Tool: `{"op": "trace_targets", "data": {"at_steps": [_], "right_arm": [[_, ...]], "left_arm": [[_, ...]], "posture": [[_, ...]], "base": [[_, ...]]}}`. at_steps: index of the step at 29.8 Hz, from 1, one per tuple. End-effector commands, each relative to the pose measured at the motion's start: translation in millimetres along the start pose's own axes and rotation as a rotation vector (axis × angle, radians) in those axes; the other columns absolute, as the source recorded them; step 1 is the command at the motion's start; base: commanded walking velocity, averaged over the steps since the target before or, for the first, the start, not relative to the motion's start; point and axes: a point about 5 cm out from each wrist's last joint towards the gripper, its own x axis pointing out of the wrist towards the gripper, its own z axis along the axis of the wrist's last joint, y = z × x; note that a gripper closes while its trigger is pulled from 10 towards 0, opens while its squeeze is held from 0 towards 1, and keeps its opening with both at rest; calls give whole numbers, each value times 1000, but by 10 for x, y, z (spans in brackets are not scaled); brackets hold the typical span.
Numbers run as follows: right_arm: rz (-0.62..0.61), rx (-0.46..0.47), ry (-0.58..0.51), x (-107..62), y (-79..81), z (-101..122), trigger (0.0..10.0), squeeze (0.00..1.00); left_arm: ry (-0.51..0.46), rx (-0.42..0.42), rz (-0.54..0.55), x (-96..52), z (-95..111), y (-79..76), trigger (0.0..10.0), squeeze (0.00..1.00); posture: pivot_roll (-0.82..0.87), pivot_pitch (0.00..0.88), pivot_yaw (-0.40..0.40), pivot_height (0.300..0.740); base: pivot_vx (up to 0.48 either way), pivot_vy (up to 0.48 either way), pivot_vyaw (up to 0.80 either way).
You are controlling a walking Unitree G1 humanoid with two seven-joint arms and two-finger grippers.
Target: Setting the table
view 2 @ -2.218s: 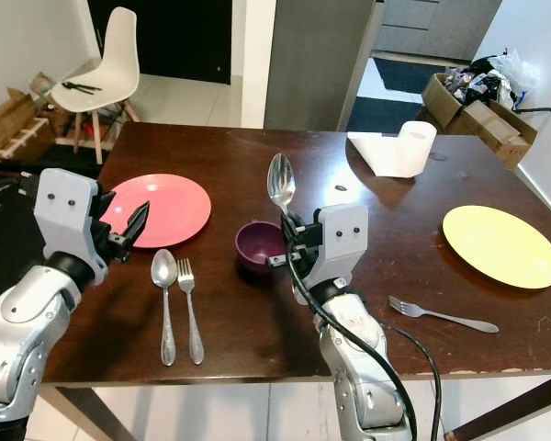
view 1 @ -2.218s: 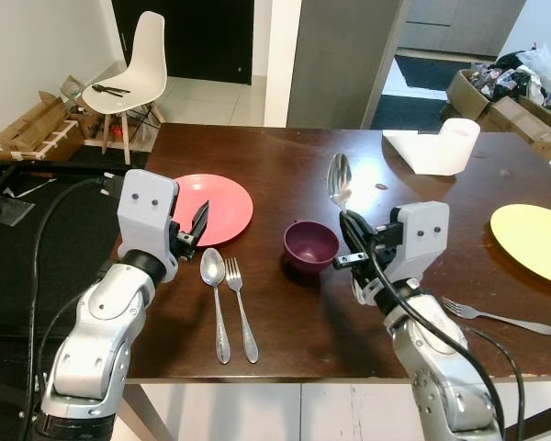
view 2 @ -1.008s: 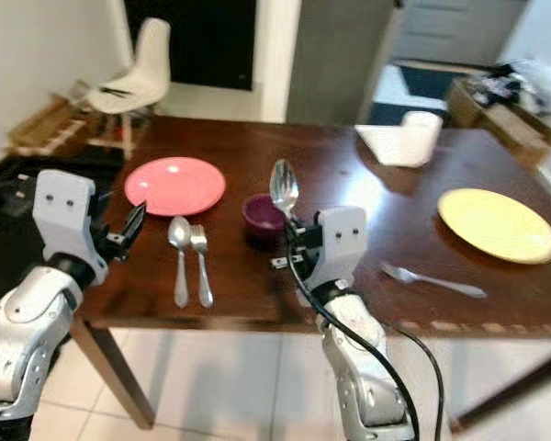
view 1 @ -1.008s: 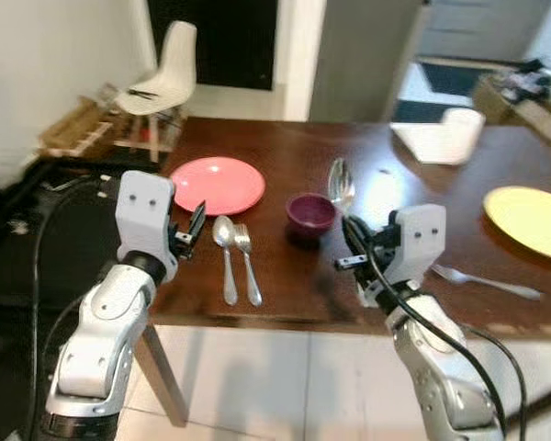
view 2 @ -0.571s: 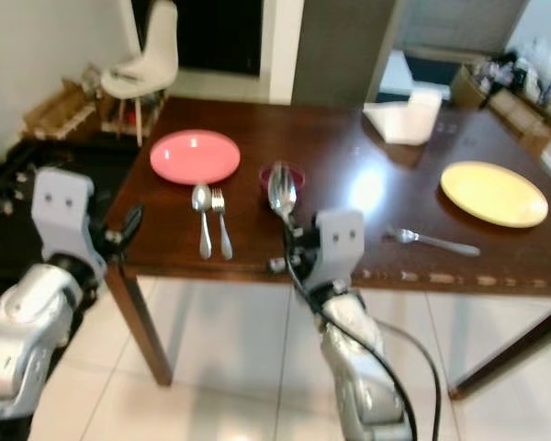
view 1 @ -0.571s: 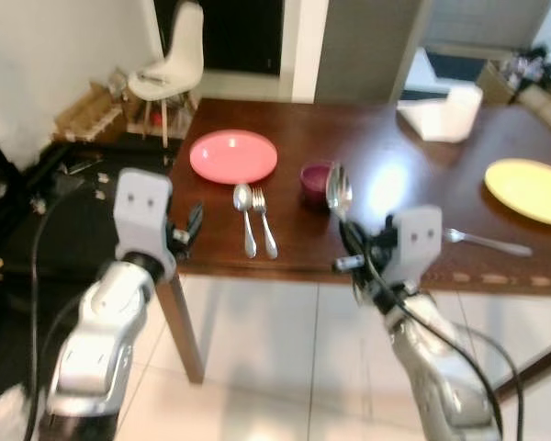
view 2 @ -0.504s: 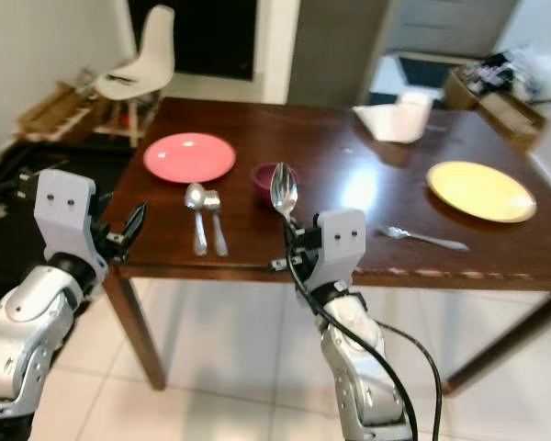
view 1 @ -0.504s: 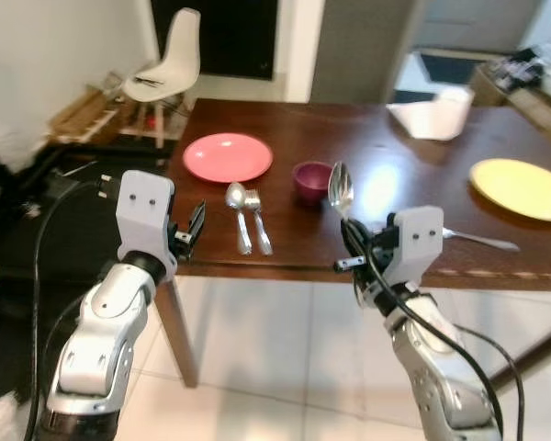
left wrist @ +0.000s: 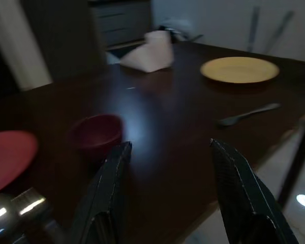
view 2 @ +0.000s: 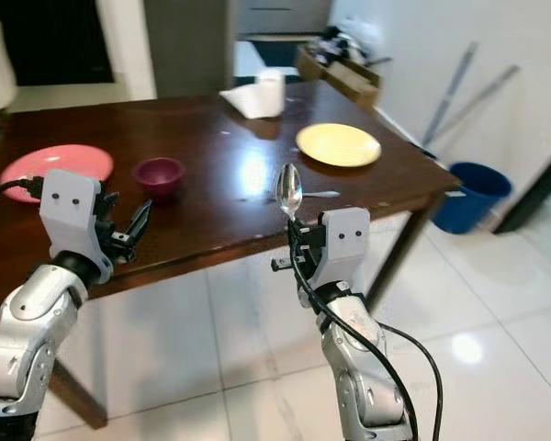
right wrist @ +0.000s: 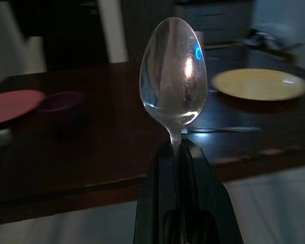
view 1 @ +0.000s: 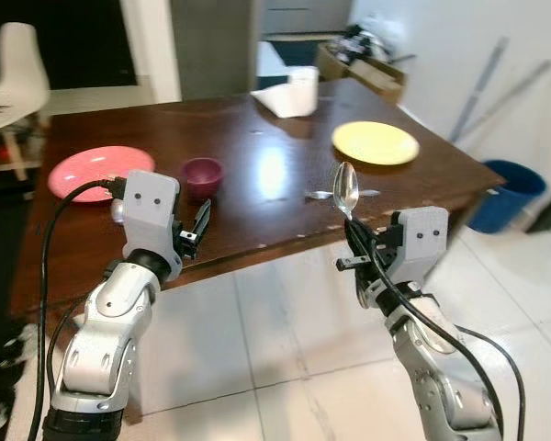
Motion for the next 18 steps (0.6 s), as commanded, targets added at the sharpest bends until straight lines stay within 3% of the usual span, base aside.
{"op": "trace_targets", "data": {"at_steps": [1, 18], "right_arm": [[0, 9, 10, 4, 4, -12, 10000, 0], [3, 10, 12, 2, 3, -9, 10000, 0]], "left_arm": [[10, -4, -11, 1, -16, -11, 10000, 0], [12, -7, -8, 7, -26, -23, 10000, 0]], "posture": [[-34, 0, 41, 740], [-34, 0, 38, 740]], "base": [[0, 0, -800], [0, 0, -800]]}}
